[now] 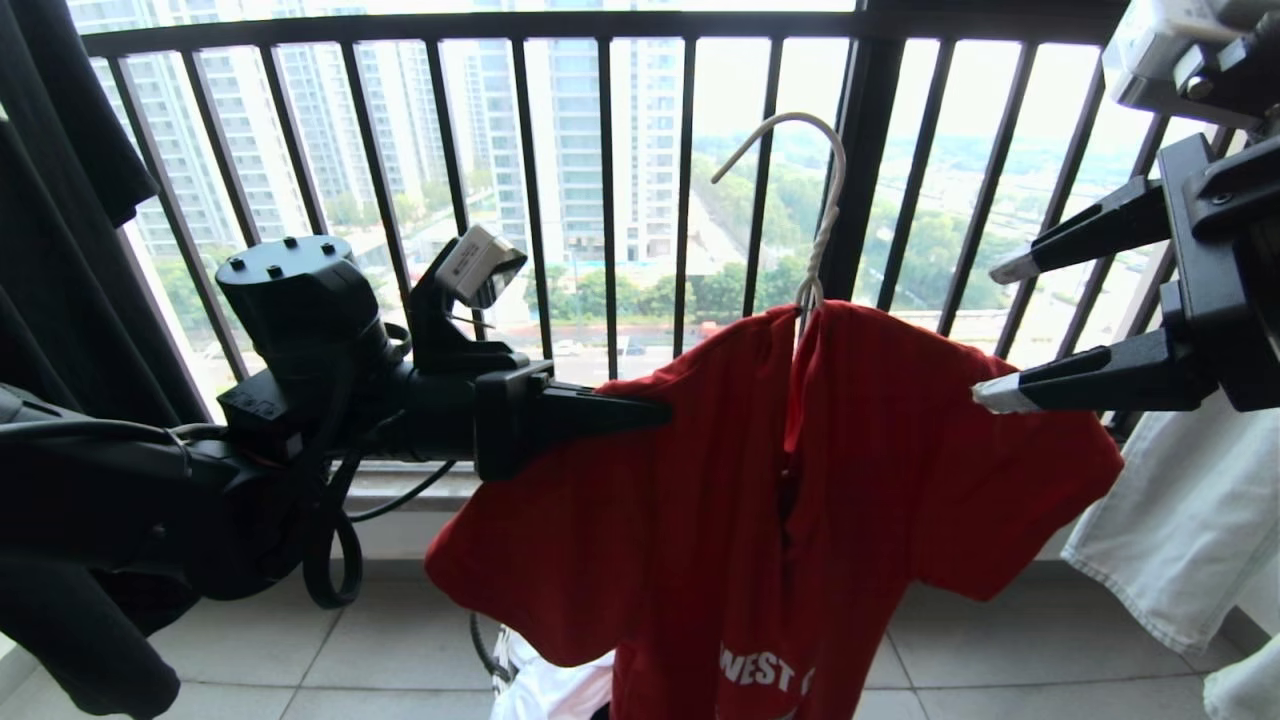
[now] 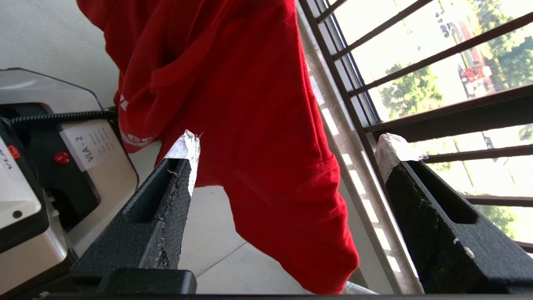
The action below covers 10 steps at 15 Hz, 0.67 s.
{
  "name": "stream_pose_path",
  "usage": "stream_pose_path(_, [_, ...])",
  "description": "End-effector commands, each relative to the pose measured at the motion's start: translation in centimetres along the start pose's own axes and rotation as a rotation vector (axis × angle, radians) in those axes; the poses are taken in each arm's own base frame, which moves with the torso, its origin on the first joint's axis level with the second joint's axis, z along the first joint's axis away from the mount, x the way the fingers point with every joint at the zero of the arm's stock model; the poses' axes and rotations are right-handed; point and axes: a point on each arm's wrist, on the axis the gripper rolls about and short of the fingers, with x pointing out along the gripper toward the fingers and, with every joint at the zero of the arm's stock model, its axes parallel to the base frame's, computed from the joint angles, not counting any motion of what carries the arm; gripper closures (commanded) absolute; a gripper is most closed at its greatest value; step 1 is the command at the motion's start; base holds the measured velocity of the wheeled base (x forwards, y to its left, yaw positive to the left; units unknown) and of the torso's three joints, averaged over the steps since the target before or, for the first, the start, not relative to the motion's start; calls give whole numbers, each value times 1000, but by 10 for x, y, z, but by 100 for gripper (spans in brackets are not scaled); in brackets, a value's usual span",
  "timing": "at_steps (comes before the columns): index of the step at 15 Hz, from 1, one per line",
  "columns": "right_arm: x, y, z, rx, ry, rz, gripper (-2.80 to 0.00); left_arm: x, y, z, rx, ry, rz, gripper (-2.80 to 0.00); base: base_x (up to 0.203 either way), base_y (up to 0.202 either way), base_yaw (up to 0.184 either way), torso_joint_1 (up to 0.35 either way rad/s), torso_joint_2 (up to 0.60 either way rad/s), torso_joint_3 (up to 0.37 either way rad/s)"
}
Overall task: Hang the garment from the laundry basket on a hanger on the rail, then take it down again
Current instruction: Hang the clothes rack on the clothesline
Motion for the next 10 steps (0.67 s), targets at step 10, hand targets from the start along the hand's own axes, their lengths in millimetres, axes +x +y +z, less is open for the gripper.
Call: stream_pose_path(10, [60, -15, 13, 21, -98, 203, -280, -10, -29, 10, 57, -16, -16, 0, 0, 0, 0, 0, 0, 0])
